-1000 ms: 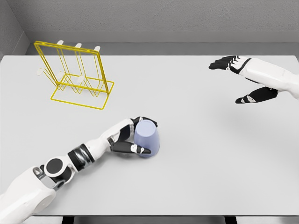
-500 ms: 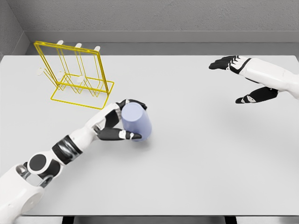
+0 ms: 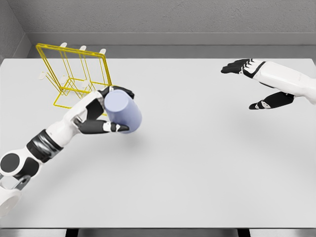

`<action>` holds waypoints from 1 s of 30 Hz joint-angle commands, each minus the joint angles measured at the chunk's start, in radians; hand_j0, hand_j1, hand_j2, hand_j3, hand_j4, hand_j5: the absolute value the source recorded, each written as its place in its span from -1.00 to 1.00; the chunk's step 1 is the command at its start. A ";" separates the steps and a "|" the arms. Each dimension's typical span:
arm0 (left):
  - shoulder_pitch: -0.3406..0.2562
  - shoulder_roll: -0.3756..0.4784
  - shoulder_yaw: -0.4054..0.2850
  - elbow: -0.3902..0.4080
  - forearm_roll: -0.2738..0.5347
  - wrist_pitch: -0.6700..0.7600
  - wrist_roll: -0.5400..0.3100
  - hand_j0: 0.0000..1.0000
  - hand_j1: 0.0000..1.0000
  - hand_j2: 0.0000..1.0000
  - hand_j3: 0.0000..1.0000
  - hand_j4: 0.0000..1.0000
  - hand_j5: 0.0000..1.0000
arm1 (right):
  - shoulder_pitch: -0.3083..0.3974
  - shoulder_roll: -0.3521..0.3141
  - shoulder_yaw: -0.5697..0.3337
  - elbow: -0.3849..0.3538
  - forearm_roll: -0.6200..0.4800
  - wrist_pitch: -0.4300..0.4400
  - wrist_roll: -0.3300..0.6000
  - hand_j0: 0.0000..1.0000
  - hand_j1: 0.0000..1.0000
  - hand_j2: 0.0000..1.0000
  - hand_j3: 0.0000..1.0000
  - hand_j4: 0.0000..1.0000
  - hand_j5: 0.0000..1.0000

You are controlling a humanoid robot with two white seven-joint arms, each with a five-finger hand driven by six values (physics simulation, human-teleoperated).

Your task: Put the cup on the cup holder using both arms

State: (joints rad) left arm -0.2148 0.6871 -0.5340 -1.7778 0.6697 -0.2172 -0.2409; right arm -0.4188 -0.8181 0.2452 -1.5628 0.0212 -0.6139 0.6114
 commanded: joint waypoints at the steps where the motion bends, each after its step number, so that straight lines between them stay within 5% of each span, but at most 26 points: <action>1: 0.000 0.020 0.022 -0.005 0.016 -0.001 0.000 0.32 0.32 0.32 0.32 0.32 0.32 | 0.000 -0.001 0.000 0.000 -0.007 0.003 -0.001 1.00 1.00 1.00 1.00 1.00 1.00; 16: -0.006 0.049 0.118 0.011 0.071 0.004 0.002 0.33 0.33 0.33 0.33 0.33 0.33 | 0.000 -0.003 0.000 0.000 -0.007 0.003 -0.001 1.00 1.00 1.00 1.00 1.00 1.00; 30: -0.052 0.077 0.129 0.129 0.091 0.004 0.000 0.35 0.35 0.35 0.35 0.35 0.35 | 0.000 -0.003 -0.001 0.000 -0.007 0.003 -0.001 1.00 1.00 1.00 1.00 1.00 1.00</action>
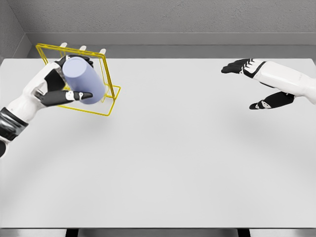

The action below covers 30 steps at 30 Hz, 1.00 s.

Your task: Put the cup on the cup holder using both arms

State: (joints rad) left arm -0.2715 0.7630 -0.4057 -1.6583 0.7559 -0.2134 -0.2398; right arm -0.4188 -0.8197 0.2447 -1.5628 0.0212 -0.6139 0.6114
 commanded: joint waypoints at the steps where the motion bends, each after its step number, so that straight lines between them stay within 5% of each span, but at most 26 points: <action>1: -0.002 -0.002 0.001 0.020 0.005 0.000 -0.001 0.35 0.35 0.35 0.35 0.35 0.35 | 0.000 -0.001 -0.001 0.000 -0.007 0.003 -0.001 1.00 1.00 1.00 1.00 1.00 1.00; 30: -0.080 -0.056 -0.010 0.134 0.003 0.006 -0.001 0.41 0.41 0.41 0.41 0.41 0.41 | 0.000 -0.001 0.001 0.000 -0.007 0.003 -0.001 1.00 1.00 1.00 1.00 1.00 1.00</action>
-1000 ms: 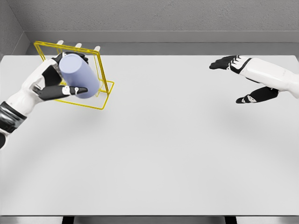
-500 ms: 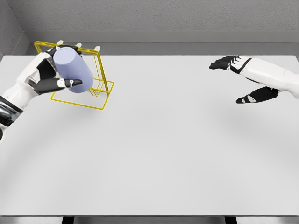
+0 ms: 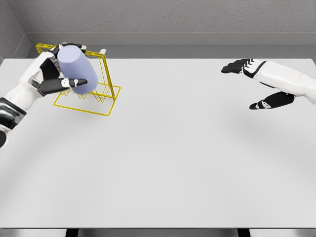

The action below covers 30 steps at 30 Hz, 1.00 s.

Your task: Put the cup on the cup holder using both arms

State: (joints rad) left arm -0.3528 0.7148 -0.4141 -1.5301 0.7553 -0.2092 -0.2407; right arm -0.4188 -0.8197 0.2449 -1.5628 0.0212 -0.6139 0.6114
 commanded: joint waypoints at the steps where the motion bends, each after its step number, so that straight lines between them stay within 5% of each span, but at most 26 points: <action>1: -0.002 -0.009 -0.002 0.010 0.002 0.002 0.000 0.44 0.44 0.44 0.44 0.44 0.44 | 0.000 -0.001 -0.001 0.000 -0.007 0.003 -0.001 1.00 1.00 1.00 1.00 1.00 1.00; 4: -0.011 -0.020 -0.006 0.018 0.001 0.002 0.000 0.52 0.52 0.52 0.52 0.52 0.52 | 0.000 -0.001 -0.001 0.000 -0.007 0.003 -0.001 1.00 1.00 1.00 1.00 1.00 1.00; 8: -0.021 -0.021 -0.014 0.018 -0.007 0.045 0.000 1.00 1.00 1.00 1.00 1.00 1.00 | 0.000 -0.001 -0.001 0.000 -0.007 0.003 -0.001 1.00 1.00 1.00 1.00 1.00 1.00; 30: -0.025 -0.009 -0.015 0.005 -0.008 0.036 0.000 0.83 0.83 0.83 0.83 0.83 0.83 | 0.000 -0.001 0.001 0.000 -0.007 0.003 -0.001 1.00 1.00 1.00 1.00 1.00 1.00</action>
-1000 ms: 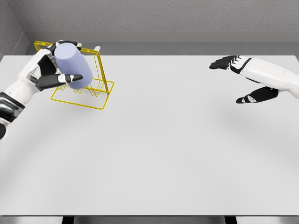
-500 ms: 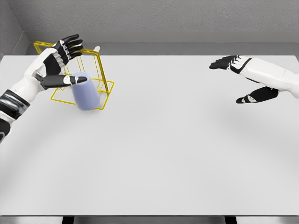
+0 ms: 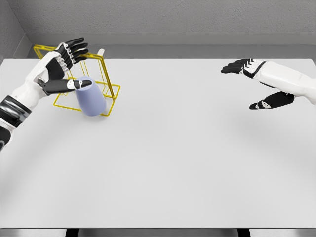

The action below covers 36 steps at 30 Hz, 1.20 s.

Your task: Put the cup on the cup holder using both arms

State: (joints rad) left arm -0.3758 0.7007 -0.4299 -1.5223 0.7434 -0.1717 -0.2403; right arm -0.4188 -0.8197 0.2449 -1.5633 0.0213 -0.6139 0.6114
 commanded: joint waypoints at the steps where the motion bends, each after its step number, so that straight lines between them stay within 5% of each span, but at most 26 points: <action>1: 0.000 0.005 0.000 -0.002 0.004 -0.002 -0.001 0.83 0.83 0.83 0.83 0.83 0.83 | 0.000 -0.001 0.001 0.000 -0.007 0.003 -0.001 1.00 1.00 1.00 1.00 1.00 1.00; 20: 0.000 0.028 -0.009 -0.016 -0.012 0.001 -0.001 1.00 1.00 1.00 1.00 1.00 1.00 | 0.002 -0.001 -0.001 0.000 -0.007 0.003 -0.001 1.00 1.00 1.00 1.00 1.00 1.00; 36: 0.080 0.172 0.025 -0.130 -0.001 -0.018 -0.001 1.00 1.00 1.00 1.00 1.00 1.00 | 0.002 -0.001 -0.001 0.000 -0.007 0.003 -0.001 1.00 1.00 1.00 1.00 1.00 1.00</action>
State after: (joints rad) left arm -0.2762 0.8469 -0.4185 -1.6379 0.7361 -0.1827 -0.2411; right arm -0.4172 -0.8197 0.2441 -1.5628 0.0212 -0.6139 0.6114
